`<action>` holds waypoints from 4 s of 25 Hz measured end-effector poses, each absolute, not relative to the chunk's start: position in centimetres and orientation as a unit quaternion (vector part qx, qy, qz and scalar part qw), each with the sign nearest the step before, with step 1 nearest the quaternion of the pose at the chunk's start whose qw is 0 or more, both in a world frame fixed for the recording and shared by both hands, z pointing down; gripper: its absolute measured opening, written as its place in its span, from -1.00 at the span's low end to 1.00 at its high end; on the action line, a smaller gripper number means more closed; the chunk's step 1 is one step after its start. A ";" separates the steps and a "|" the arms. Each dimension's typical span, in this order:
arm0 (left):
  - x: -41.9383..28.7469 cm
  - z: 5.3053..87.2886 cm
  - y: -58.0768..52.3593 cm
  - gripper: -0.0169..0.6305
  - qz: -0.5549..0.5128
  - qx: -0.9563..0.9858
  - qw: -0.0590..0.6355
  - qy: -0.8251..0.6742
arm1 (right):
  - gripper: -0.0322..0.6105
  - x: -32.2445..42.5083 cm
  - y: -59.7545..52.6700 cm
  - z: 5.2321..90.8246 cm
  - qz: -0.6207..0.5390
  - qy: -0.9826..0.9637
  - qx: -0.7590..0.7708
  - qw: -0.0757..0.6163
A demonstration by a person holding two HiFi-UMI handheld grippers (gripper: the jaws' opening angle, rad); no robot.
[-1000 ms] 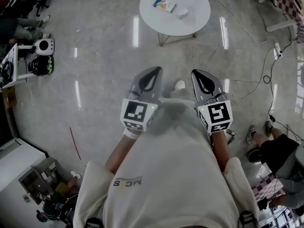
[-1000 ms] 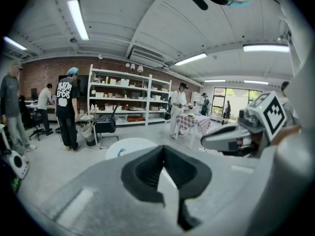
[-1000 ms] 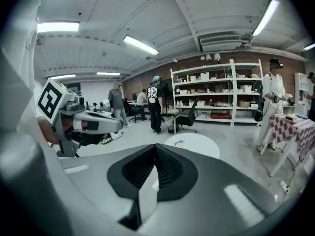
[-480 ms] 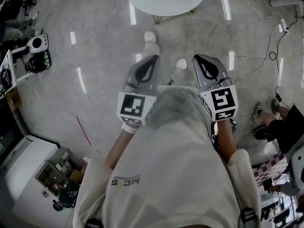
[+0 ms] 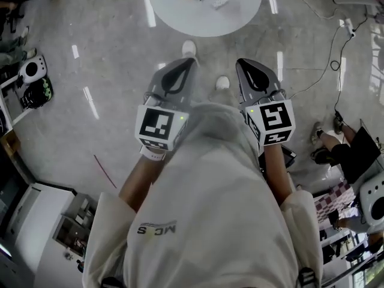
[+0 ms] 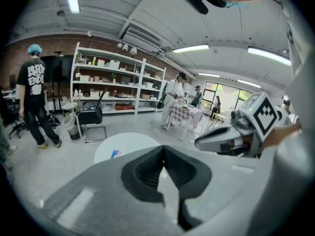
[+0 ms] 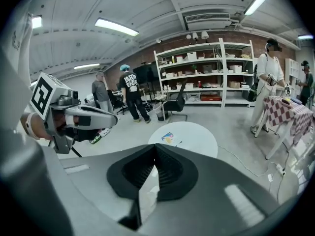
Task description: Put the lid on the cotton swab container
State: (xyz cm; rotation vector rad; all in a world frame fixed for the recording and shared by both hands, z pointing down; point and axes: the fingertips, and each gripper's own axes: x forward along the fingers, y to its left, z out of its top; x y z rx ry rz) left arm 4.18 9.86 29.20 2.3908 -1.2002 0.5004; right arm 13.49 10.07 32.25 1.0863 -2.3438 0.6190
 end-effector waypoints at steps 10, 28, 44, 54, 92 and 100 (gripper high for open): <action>-1.9 30.2 -3.8 -0.95 0.164 0.897 0.216 -0.348 | -0.90 7.7 -1.8 31.2 0.207 -0.811 0.453 0.305; 0.0 37.7 -10.9 -0.95 0.184 0.895 0.258 -0.313 | -0.90 8.6 -10.0 38.3 0.223 -0.787 0.441 0.369; 1.2 46.2 -11.5 -0.95 0.208 0.874 0.276 -0.342 | -0.89 7.8 -13.3 49.3 0.242 -0.795 0.413 0.372; 1.2 49.7 -11.2 -0.95 0.218 0.868 0.278 -0.349 | -0.89 8.0 -16.4 55.4 0.243 -0.788 0.412 0.387; 1.7 49.8 -11.0 -0.95 0.235 0.872 0.274 -0.330 | -0.90 9.6 -14.1 59.2 0.275 -0.773 0.408 0.400; 1.0 46.1 -10.2 -0.95 0.226 0.880 0.261 -0.328 | -0.90 8.7 -13.2 52.2 0.262 -0.785 0.421 0.372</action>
